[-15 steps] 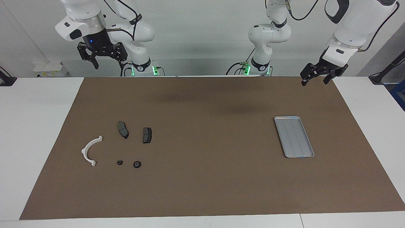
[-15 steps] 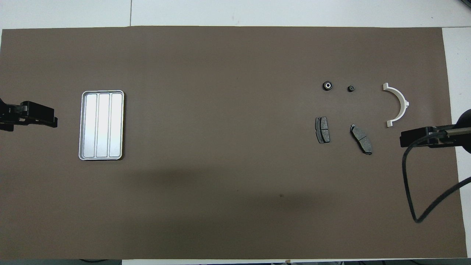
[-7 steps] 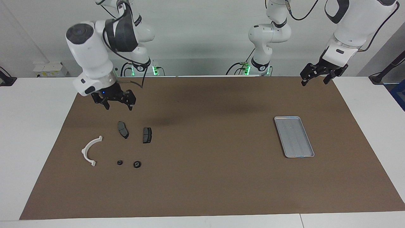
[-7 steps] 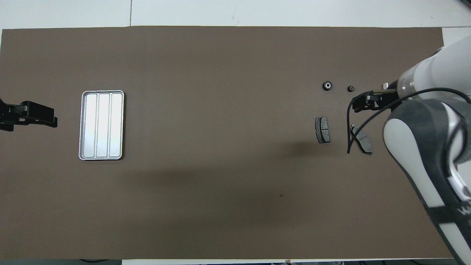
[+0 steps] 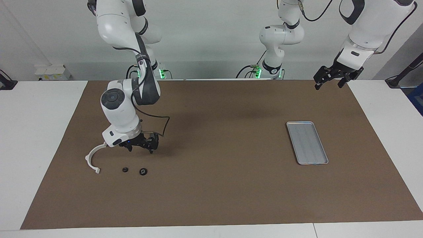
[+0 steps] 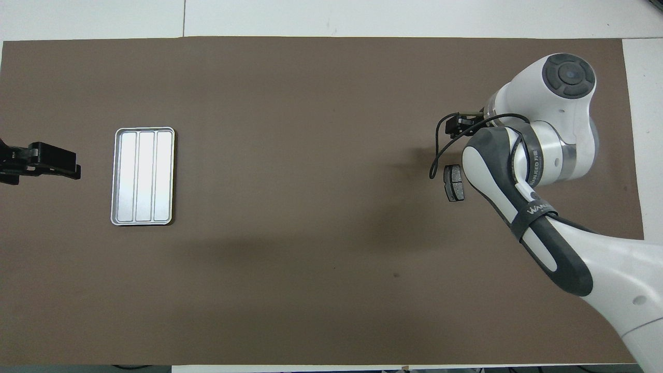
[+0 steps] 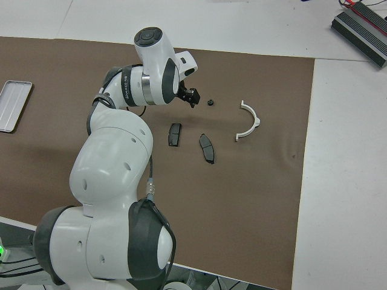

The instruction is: Pick bearing gear from pile to tray

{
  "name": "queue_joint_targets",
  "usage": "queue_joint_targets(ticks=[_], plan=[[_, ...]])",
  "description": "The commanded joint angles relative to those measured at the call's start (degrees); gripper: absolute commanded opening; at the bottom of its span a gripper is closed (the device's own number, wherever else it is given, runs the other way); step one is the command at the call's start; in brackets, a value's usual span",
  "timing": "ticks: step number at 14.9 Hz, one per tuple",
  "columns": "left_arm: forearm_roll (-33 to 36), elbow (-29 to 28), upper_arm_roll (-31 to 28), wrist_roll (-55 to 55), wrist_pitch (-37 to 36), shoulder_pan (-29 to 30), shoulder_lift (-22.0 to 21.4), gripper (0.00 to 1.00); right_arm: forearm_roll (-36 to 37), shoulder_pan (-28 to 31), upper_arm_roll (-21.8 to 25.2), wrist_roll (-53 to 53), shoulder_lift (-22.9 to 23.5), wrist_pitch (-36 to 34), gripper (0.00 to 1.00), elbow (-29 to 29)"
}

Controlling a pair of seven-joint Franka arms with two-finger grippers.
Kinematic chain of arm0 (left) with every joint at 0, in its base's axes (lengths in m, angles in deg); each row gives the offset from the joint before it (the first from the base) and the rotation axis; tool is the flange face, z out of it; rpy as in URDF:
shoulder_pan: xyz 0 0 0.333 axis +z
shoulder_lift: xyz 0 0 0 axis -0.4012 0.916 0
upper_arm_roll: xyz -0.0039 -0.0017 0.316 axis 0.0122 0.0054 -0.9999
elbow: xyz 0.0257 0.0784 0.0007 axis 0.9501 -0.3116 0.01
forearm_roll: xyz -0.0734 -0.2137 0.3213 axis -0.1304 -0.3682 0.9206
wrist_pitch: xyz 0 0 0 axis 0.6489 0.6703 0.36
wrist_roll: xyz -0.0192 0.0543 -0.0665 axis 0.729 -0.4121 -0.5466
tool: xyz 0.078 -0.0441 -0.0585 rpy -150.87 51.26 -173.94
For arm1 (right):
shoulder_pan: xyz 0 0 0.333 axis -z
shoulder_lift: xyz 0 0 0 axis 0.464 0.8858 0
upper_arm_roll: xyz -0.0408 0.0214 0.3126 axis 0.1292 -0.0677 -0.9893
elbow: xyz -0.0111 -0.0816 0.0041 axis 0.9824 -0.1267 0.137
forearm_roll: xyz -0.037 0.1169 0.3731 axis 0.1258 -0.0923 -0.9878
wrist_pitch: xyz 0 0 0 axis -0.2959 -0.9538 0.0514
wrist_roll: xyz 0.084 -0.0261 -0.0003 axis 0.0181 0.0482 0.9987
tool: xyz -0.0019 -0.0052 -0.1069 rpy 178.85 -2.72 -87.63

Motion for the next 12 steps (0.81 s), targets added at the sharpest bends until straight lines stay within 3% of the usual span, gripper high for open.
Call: queue_joint_targets(ticks=[1,8,12], plan=[[-0.7,-0.9,-0.3,0.1,1.3,0.3,-0.9,1.0,2.4,0.4,-0.2,-3.6,7.5,-0.5,0.99,-7.9],[-0.5,-1.3,-0.5,0.0,2.2,0.4,-1.0,1.0,2.3,0.6,-0.2,-8.0,13.4,2.1,0.98,-11.5],[-0.5,-2.1,-0.7,0.4,3.3,0.3,-1.3,1.0,2.3,0.8,-0.2,-8.0,13.5,2.2,0.75,-11.5]])
